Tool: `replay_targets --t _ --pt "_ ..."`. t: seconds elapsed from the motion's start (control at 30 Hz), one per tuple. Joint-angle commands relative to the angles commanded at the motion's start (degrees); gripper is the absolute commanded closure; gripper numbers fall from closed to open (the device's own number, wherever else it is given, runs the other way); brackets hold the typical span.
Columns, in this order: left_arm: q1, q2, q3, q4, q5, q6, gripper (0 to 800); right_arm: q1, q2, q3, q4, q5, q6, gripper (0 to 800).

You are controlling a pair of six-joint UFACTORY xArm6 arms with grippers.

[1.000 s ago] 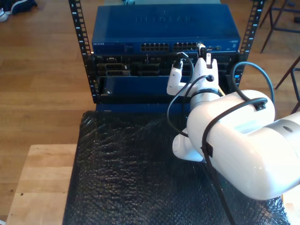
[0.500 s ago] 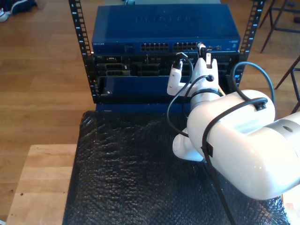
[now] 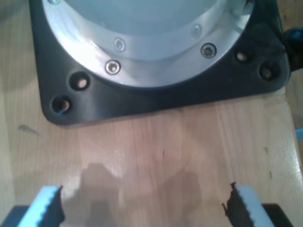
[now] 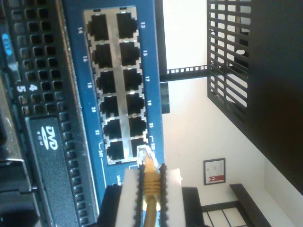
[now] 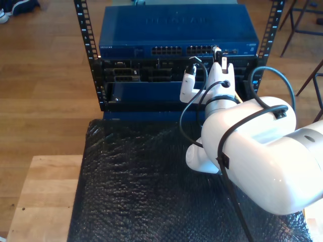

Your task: Grab the cable and plug it in

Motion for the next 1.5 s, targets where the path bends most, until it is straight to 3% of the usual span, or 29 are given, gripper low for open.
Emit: replay_targets --t 1.5 --pt "0.0 0.0 0.0 -0.09 0.0 0.0 0 0.0 0.7 -0.88 -0.09 0.7 0.26 800"
